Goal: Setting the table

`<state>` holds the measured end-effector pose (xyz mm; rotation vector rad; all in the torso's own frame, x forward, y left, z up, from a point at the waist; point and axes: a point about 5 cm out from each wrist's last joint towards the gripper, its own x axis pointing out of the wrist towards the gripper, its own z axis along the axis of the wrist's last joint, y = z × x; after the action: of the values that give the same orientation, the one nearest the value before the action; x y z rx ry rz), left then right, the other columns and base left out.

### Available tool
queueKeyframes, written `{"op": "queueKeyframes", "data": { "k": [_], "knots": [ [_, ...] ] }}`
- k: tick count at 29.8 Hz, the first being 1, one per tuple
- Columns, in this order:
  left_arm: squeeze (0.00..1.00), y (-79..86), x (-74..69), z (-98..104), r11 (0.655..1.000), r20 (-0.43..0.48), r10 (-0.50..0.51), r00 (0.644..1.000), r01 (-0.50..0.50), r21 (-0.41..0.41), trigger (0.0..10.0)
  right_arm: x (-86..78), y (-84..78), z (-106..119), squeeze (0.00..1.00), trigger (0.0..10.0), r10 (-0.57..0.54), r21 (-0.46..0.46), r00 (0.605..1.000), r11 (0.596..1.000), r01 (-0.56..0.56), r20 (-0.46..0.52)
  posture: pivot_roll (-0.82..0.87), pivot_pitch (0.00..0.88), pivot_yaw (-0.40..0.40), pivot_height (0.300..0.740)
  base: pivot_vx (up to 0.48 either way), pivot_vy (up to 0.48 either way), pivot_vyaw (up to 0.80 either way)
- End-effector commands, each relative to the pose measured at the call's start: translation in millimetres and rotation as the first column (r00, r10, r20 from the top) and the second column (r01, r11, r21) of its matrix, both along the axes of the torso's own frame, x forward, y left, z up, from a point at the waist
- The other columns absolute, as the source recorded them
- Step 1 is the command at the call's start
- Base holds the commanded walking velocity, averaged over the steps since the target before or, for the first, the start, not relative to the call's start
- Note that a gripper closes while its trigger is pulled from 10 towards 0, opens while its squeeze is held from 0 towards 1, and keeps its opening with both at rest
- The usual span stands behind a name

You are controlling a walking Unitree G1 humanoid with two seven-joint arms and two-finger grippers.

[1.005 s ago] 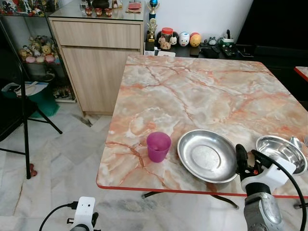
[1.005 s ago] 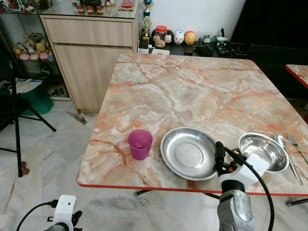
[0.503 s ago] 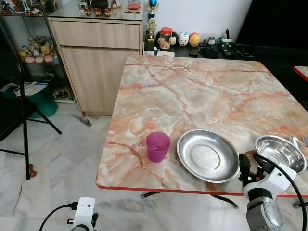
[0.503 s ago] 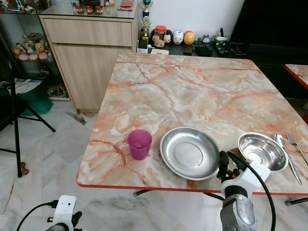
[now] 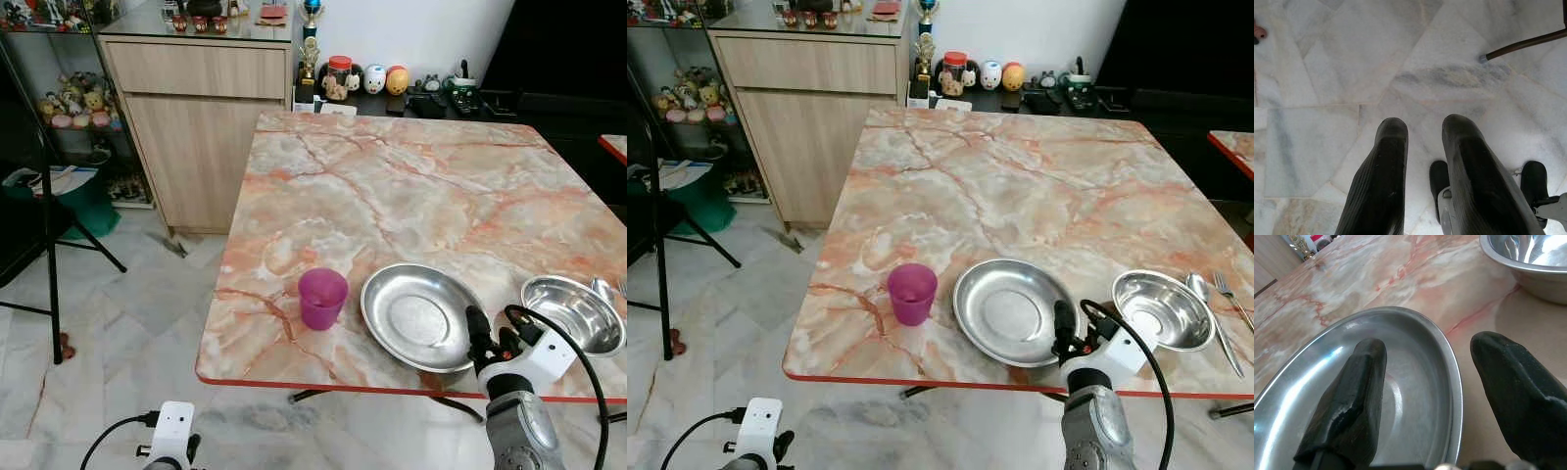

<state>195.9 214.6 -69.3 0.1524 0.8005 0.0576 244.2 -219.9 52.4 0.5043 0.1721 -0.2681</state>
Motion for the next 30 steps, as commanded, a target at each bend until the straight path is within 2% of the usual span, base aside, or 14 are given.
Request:
{"op": "queueKeyframes", "data": {
  "k": [1, 4, 9, 20, 24, 30],
  "knots": [
    [0.00, -2.4, -2.0, -1.8, 1.000, -0.014, -0.014, 1.000, 0.014, 0.006, 10.0, 0.3, -2.2, -1.2, 0.00, 10.0, -0.011, 0.014, 1.000, 1.000, 0.011, -0.004, 0.04, 0.000, -0.070, 0.724, 0.000, 0.000, 0.00],
    [0.00, -3.2, -2.1, -2.0, 1.000, -0.014, -0.017, 1.000, 0.018, 0.005, 10.0, -0.7, -4.0, -1.3, 0.00, 10.0, -0.024, 0.013, 1.000, 1.000, 0.024, -0.004, 0.04, 0.000, -0.069, 0.724, 0.000, 0.000, 0.00],
    [0.00, -4.1, -2.7, -2.6, 1.000, -0.020, -0.024, 1.000, 0.024, 0.001, 10.0, -2.8, -6.9, -3.7, 0.00, 10.0, -0.058, 0.067, 0.998, 0.996, 0.058, -0.009, 0.04, 0.000, -0.070, 0.724, 0.000, 0.000, 0.00],
    [0.00, -2.7, -0.7, -1.1, 1.000, -0.010, -0.017, 1.000, 0.017, 0.004, 10.0, 8.3, -2.6, 1.1, 0.00, 10.0, 0.009, 0.040, 1.000, 0.999, -0.009, -0.010, 0.04, 0.000, -0.071, 0.724, 0.000, 0.000, 0.00],
    [0.00, -1.4, 0.7, -0.1, 1.000, -0.005, -0.013, 1.000, 0.013, 0.005, 10.0, 9.3, -3.4, 1.4, 0.00, 10.0, 0.018, 0.006, 1.000, 1.000, -0.018, -0.021, 0.04, 0.000, -0.072, 0.724, 0.000, 0.000, 0.00],
    [0.00, -0.5, 1.9, 0.8, 1.000, 0.001, -0.008, 1.000, 0.008, 0.006, 10.0, 7.5, -2.7, -1.0, 0.00, 10.0, 0.019, 0.006, 0.999, 1.000, -0.019, -0.037, 0.05, 0.000, -0.073, 0.724, 0.000, 0.000, 0.00]
  ]
}}
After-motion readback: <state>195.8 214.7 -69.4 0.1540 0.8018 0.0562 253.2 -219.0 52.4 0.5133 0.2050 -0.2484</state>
